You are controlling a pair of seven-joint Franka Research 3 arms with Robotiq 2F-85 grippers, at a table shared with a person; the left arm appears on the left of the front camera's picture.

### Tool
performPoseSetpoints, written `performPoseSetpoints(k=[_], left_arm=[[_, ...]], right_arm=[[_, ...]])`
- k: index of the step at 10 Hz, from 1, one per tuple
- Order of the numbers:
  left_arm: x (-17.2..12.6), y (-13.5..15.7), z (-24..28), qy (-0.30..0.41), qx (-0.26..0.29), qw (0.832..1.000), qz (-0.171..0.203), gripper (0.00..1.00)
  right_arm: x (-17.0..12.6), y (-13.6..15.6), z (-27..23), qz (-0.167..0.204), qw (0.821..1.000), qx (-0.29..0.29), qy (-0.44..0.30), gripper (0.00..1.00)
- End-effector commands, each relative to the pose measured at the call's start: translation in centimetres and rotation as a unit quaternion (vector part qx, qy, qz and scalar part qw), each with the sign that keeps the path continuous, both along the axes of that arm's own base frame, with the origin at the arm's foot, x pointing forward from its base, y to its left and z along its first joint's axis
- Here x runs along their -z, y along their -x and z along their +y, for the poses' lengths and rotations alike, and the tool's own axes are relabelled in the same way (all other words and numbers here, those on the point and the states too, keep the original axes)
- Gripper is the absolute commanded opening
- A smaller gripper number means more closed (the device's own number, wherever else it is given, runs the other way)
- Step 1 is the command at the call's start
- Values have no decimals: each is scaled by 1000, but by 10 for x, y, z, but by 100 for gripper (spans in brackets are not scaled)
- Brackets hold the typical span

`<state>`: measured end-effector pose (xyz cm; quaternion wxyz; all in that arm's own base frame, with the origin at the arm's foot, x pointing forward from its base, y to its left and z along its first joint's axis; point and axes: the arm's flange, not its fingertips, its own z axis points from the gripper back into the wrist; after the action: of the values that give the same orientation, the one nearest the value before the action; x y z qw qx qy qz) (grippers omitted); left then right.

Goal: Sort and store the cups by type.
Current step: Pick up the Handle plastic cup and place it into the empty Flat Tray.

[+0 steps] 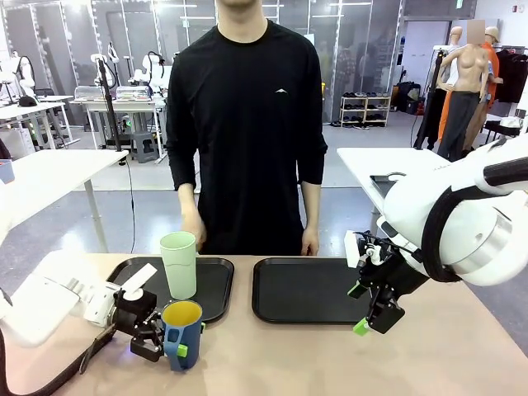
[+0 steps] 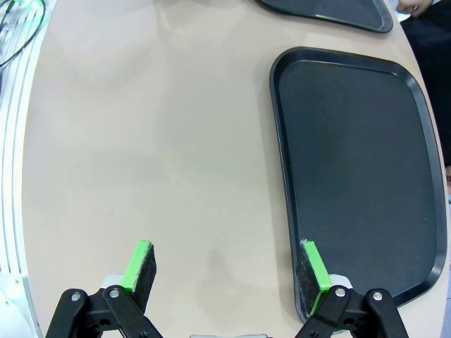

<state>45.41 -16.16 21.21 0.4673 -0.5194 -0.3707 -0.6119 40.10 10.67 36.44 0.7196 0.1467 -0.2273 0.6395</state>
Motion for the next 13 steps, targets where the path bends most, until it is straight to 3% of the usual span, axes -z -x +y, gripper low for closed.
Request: performPoseSetpoints(k=[1,4,8,13], left_arm=[[-14,-1,2,5,-22,1000,-4,26],[-35,6,0,11,-42,999,-29,26],[-48,14,1,18,-45,999,-23,26],[-38,4,3,16,-32,999,-25,26]], right_arm=[[2,3,1,-2,1000,8,-1,100],[2,3,1,-2,1000,8,-1,100],[2,3,1,-2,1000,8,-1,100],[2,3,1,-2,1000,8,-1,100]])
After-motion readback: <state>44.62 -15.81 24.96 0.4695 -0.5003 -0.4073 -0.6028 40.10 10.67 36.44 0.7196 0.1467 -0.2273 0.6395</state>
